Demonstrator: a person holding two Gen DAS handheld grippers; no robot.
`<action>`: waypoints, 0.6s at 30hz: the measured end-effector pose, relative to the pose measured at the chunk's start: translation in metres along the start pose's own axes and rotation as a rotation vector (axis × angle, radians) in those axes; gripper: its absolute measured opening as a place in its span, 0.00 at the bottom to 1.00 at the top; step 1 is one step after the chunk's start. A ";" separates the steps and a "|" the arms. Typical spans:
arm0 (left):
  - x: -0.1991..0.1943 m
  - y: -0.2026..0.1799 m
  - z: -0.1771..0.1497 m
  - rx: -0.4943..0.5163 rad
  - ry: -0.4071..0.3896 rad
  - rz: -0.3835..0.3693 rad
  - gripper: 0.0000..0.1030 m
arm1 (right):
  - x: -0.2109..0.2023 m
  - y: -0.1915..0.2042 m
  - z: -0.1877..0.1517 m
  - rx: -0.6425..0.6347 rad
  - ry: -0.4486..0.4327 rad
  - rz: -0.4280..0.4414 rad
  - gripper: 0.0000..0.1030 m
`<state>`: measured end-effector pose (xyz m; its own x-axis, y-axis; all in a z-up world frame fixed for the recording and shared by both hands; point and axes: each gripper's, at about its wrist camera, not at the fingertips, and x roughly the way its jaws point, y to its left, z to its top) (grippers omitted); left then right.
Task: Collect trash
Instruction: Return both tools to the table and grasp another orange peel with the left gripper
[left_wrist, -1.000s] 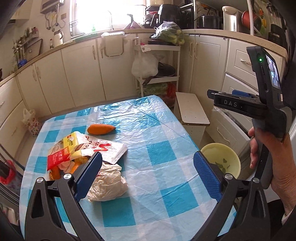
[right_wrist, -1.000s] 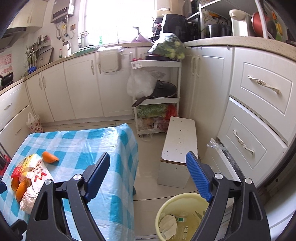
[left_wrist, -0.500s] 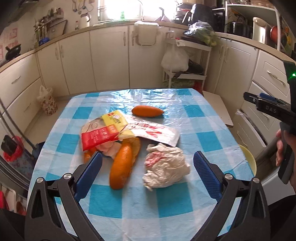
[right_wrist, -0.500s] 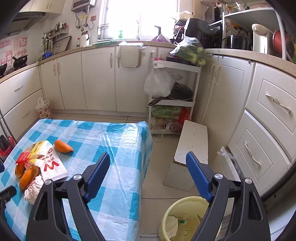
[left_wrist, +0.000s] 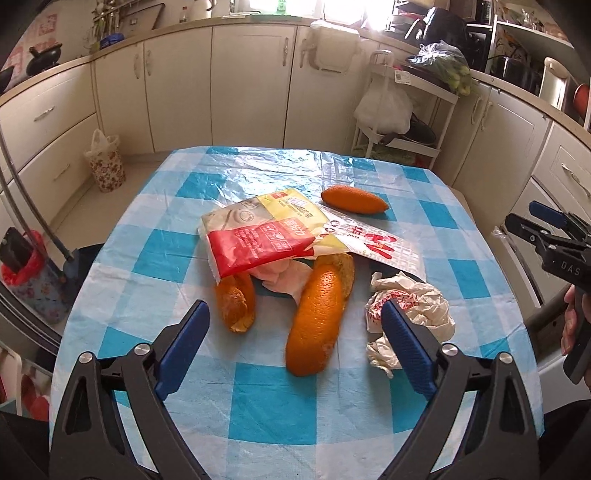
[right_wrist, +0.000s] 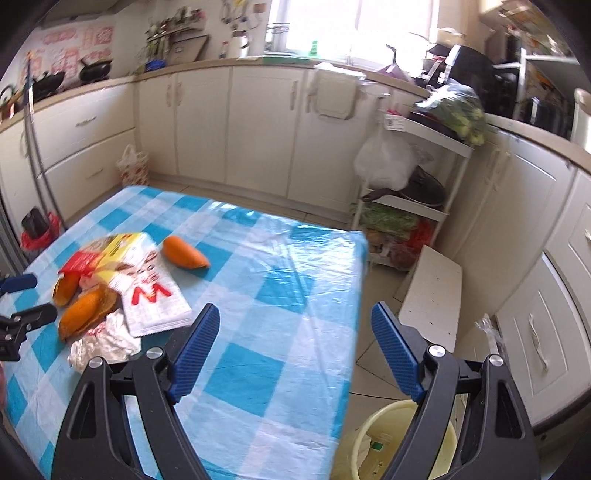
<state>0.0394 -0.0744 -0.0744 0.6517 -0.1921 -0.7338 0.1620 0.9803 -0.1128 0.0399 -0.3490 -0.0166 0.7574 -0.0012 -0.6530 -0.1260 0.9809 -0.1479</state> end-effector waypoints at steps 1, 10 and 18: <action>0.003 -0.004 0.000 0.010 0.008 -0.009 0.81 | 0.002 0.007 0.000 -0.023 0.005 0.010 0.79; 0.031 -0.018 0.003 0.039 0.073 0.024 0.67 | 0.013 0.031 -0.003 -0.122 0.039 0.063 0.79; 0.036 -0.006 -0.002 -0.008 0.117 -0.006 0.23 | 0.019 0.032 -0.004 -0.121 0.064 0.077 0.79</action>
<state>0.0607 -0.0867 -0.1013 0.5595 -0.1914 -0.8064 0.1595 0.9796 -0.1219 0.0476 -0.3184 -0.0371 0.7006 0.0574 -0.7112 -0.2616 0.9480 -0.1811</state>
